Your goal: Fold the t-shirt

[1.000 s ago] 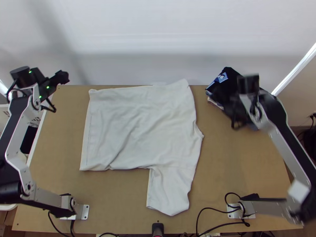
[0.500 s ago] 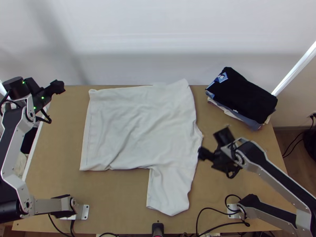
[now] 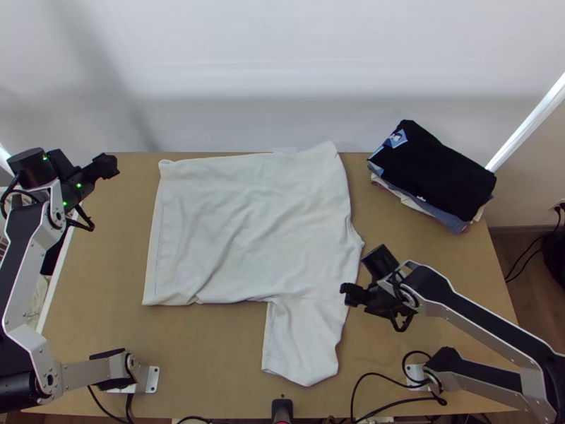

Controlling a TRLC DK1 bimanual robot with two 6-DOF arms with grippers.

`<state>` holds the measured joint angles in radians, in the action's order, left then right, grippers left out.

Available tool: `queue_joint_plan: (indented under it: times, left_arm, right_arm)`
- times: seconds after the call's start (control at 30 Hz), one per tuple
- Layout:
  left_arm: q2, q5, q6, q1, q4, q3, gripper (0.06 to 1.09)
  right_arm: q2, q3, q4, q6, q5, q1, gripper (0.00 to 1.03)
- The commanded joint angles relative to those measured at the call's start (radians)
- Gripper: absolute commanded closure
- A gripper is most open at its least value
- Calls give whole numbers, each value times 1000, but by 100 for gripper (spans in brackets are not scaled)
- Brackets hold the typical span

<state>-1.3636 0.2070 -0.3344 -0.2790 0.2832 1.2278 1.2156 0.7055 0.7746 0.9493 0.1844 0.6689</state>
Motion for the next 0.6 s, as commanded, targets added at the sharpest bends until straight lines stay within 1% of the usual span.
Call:
queue_joint_plan:
  times: [0.0,0.03,0.33,0.37,0.43,0.47,0.57]
  left_arm:
    - [29,-4,15,0,4,-16,12]
    - [29,-4,15,0,4,-16,12]
    - [29,-8,28,-6,4,-27,12]
    - [29,-9,29,-8,4,-28,12]
    - [27,-8,31,-9,4,-28,12]
    - [26,-9,34,-9,4,-28,12]
    - [24,-9,34,-8,4,-27,12]
  right_arm:
    - [28,-32,-43,6,3,18,46]
    - [28,-40,-63,6,3,24,48]
    - [85,-69,-140,-7,-3,41,48]
    - [82,-74,-155,-9,-16,46,53]
    - [79,-83,-187,-12,-65,61,66]
    - [81,-92,-209,-17,-69,61,68]
    - [99,-100,-222,-18,-69,69,68]
